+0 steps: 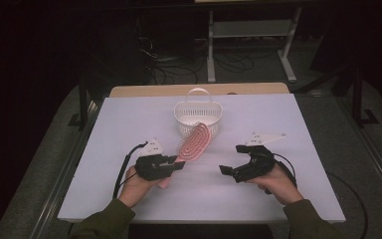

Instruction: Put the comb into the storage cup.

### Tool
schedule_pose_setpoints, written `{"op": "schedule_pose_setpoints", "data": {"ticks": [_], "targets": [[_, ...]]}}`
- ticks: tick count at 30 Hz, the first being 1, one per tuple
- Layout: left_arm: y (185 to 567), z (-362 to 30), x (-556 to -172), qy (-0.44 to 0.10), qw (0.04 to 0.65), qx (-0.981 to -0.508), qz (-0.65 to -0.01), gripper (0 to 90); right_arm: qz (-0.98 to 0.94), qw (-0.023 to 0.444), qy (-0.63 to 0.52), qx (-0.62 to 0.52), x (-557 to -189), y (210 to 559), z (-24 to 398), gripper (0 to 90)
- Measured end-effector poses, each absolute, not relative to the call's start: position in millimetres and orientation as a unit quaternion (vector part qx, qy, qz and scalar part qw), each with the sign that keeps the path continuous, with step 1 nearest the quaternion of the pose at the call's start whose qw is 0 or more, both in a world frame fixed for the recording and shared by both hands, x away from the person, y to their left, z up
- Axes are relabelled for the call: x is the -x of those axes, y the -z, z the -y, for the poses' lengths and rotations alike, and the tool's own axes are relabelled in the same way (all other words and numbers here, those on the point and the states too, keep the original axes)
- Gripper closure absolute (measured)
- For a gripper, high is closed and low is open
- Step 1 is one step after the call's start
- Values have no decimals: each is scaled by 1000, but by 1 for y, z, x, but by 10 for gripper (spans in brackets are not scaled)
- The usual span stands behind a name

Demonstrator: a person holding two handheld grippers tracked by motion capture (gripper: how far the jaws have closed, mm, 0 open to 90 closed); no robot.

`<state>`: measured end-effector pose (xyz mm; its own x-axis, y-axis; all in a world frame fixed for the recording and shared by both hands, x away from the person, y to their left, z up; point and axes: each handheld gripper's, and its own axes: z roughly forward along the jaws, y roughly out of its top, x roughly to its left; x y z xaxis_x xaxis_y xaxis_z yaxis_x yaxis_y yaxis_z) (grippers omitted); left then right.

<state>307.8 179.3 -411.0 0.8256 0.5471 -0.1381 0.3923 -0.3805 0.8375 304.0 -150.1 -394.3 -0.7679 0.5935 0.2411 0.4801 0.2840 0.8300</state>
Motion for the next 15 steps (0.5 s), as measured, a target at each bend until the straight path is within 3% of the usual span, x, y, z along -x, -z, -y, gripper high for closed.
{"op": "schedule_pose_setpoints", "data": {"ticks": [15], "targets": [[411, -177, -305, -87, 481, -826, -282, 702, -796, 47, -508, -326, -313, 384, 135, 0]]}}
